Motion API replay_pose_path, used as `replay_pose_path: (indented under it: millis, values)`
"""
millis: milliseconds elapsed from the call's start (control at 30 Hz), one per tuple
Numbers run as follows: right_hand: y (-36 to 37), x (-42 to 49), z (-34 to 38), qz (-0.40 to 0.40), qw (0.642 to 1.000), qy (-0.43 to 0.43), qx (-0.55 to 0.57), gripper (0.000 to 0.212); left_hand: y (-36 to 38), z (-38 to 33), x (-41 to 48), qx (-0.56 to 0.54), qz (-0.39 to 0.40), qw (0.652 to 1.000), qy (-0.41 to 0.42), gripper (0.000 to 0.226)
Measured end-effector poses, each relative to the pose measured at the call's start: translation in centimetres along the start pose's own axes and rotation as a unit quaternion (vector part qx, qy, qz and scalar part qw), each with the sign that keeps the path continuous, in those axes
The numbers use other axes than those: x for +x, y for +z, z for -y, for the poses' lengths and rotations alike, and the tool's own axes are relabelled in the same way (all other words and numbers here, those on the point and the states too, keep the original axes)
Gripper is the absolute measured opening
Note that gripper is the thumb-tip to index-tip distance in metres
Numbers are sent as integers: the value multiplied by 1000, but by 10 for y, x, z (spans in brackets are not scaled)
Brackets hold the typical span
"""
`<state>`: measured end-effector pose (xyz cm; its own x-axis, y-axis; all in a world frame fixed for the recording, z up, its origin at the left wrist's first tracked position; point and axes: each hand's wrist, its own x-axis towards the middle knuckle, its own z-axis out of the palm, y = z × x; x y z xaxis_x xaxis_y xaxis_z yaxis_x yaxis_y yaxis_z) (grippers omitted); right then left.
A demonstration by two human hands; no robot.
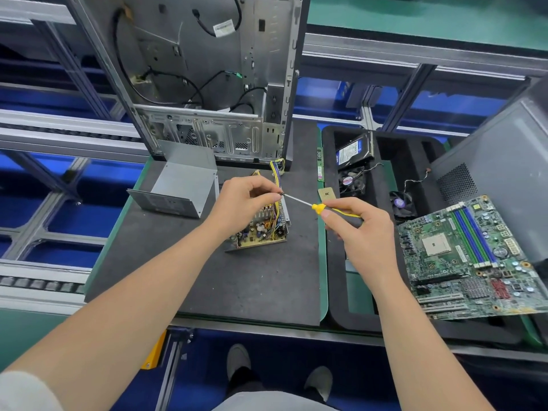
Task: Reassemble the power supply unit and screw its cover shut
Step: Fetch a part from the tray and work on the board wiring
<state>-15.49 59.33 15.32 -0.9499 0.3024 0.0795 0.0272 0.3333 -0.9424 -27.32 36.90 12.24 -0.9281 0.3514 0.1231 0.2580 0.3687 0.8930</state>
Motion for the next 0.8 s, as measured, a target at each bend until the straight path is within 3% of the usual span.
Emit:
replay_pose_path:
  millis: [167,333,467,800]
  values:
    - [-2,-1,3,4,999,-11,-30,11,-5,-3,-1,89,45,993,64,14]
    - [-7,2,6,21,1000,12,-16,12,-13,-11,-1,213,108,957,166,8]
    - [-5,4,9,-18,998,26,61,18,-10,-14,-7,197,99,961,165,9]
    - [12,15,24,-30,998,-9,60,19,-6,-10,-18,157,76,971,164,10]
